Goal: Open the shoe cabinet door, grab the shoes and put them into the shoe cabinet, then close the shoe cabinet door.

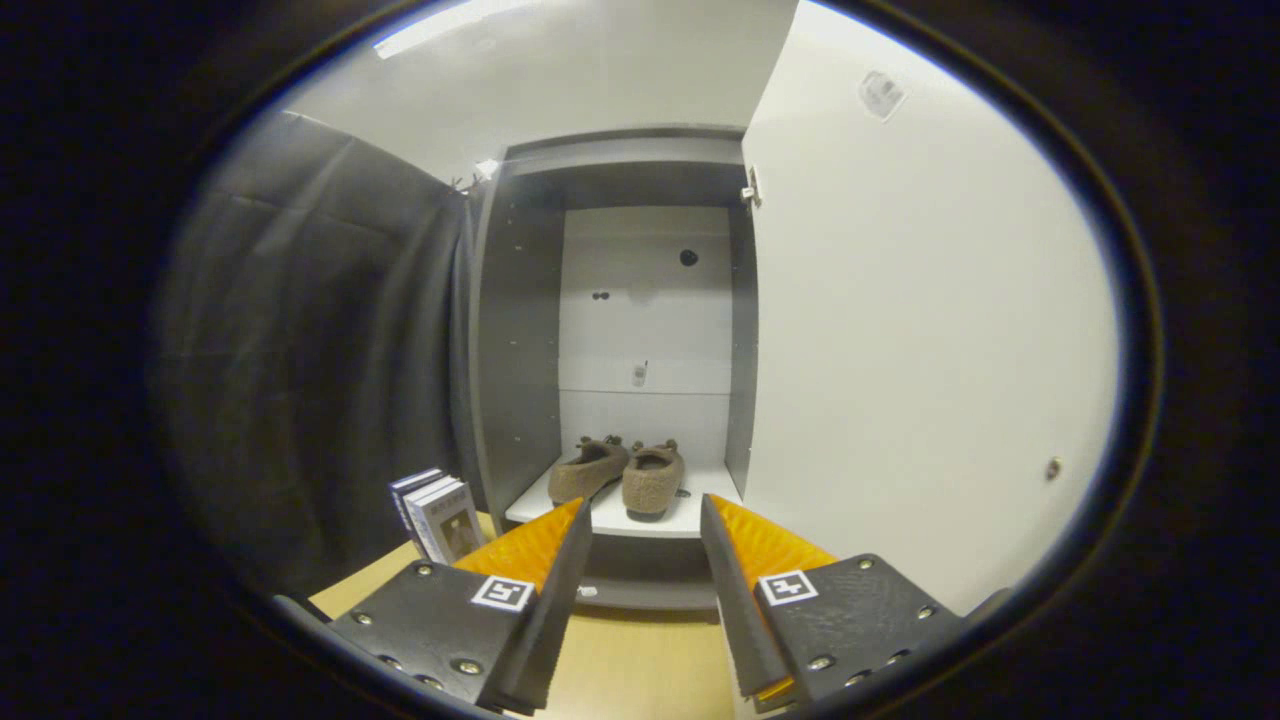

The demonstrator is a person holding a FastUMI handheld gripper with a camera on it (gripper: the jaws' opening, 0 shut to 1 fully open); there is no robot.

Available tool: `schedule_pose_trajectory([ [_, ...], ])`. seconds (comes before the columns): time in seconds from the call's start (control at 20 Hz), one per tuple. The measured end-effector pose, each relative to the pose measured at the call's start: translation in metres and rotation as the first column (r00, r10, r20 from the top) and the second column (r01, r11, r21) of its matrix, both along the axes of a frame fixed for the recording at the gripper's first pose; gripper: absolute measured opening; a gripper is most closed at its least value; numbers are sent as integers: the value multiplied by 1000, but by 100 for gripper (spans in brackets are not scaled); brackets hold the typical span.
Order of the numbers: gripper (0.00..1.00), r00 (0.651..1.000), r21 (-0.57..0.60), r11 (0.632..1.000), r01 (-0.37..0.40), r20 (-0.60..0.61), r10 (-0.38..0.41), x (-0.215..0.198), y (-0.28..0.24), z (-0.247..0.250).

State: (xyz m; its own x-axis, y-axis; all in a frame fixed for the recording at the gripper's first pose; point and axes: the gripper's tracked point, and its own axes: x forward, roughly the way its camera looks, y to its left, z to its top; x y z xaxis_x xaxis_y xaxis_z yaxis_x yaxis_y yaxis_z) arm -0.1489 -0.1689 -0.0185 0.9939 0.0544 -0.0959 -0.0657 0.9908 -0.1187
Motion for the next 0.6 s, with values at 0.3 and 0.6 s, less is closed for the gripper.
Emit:
schedule_pose_trajectory([
  [0.3, 67, 999, 11, 1000, 3, 35, -3, -68, -35, 9],
  [0.6, 67, 996, 46, 997, 64, 64, -67, -116, -90, 31],
])
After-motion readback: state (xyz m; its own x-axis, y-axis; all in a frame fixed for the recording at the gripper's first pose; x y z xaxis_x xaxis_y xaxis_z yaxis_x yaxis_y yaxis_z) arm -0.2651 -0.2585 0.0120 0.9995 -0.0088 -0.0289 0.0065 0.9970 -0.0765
